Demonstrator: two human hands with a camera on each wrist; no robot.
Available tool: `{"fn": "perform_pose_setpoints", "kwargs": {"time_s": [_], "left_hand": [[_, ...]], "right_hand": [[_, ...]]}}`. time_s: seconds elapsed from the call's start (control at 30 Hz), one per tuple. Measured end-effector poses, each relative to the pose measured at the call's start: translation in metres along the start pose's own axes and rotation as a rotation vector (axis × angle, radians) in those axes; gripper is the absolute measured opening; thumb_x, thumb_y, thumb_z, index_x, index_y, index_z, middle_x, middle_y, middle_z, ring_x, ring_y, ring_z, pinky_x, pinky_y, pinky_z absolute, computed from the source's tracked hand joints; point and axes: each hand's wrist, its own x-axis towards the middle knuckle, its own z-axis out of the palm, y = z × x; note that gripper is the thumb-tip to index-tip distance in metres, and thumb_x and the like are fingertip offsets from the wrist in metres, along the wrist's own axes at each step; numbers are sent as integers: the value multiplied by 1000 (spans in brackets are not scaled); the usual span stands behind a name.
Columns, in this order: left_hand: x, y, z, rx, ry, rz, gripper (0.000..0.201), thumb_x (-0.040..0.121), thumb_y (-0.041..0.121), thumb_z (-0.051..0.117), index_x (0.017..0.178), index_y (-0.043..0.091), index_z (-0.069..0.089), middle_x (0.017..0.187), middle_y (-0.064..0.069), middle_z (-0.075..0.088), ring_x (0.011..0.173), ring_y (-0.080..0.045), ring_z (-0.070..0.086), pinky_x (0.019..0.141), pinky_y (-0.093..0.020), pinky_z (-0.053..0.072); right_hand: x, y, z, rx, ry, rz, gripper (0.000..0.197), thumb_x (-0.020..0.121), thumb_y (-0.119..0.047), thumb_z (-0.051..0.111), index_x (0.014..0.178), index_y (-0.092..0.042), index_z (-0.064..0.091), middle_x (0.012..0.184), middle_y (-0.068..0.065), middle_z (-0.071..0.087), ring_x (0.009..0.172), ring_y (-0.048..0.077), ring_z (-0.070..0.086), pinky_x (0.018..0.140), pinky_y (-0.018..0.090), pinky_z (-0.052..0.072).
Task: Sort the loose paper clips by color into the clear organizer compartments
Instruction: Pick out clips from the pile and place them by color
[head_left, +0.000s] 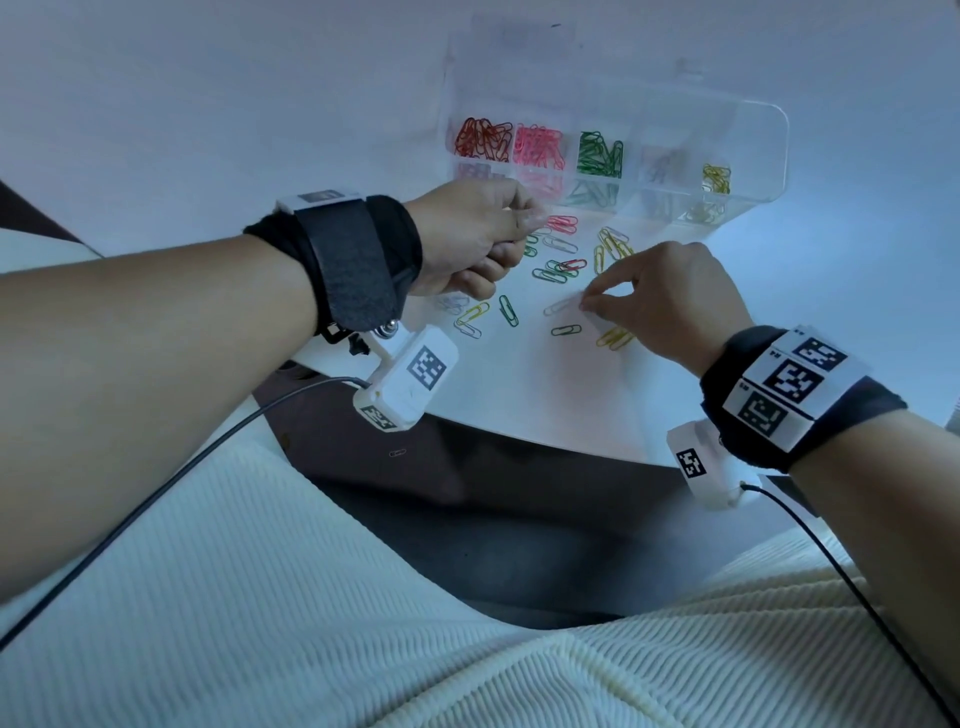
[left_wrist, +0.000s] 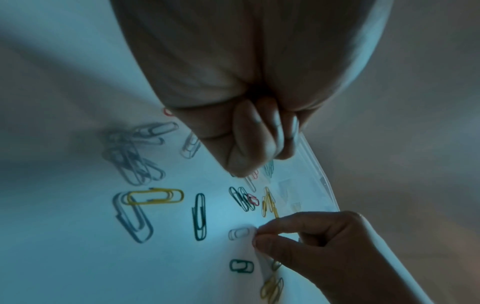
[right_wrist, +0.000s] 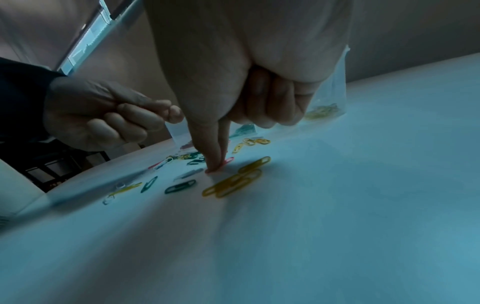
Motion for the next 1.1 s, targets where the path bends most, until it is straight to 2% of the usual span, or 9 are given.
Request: {"fn": "perform_pose_setpoints", "kwargs": {"time_s": [0.13,0.27,0.37,0.47,0.57,0.77,0.93,1.0,1.1], "left_hand": [[2,-1,-1,69,20,-5,25,103,22,39,90,10,56,58,3,28,47,-8,20,41,-17,18],[4,-1,0,179,49,-74,25,91,11,43,71,7,58,57,-1,32,46,-12,19,43,-20,16],[2,-3,1,382,29,-73,27,81,6,40,65,6,61,56,-1,37,47,-16,25,45,-20,24],[1,-2,4,663,58,-27,30,91,6,41,72,12,63,60,5,45,51,-12,41,50,-18,36],[1,1,5,783,70,37,35,93,3,32,85,16,64,69,10,46,58,-5,41,50,-12,31],[7,-2,-1,843,39,162,36,99,6,32,98,26,62,83,11,58,80,-9,50,67,-16,36],[6,7,-2,799,74,280,30,98,5,43,99,21,68,90,10,67,82,2,56,66,2,35],[5,11,-4,744,121,314,31,96,2,44,97,19,69,89,10,67,76,6,55,64,4,35],[6,19,-7,617,229,331,37,94,-3,40,92,20,69,90,7,68,68,5,52,59,-1,39]], "right_hand": [[2,1,0,-60,4,-3,16,78,-40,76,90,-29,75,59,-9,46,64,17,50,59,28,36],[3,3,-1,-103,18,27,20,77,-47,75,85,-29,75,77,1,64,73,21,57,61,28,40],[5,5,-4,-78,-15,47,25,77,-50,72,78,-25,74,64,-3,56,65,20,54,57,28,36],[5,5,-7,-57,-63,35,23,73,-53,77,79,-31,72,62,-9,49,63,18,54,58,27,35],[3,1,-6,-81,-85,43,18,76,-45,78,77,-27,74,58,-7,52,55,17,53,55,26,36],[-1,-5,2,-160,-138,152,22,74,-39,75,78,-20,67,81,5,64,71,26,61,59,28,43],[-5,-7,2,-190,-184,158,25,76,-38,67,72,-14,64,77,8,63,69,29,61,58,27,44],[-4,-9,-3,-90,-245,180,30,79,-32,61,64,-5,58,64,8,60,59,28,55,53,28,40],[-1,-19,-21,391,-343,279,30,80,-16,54,56,-11,37,55,6,33,47,20,26,46,25,21]]}}
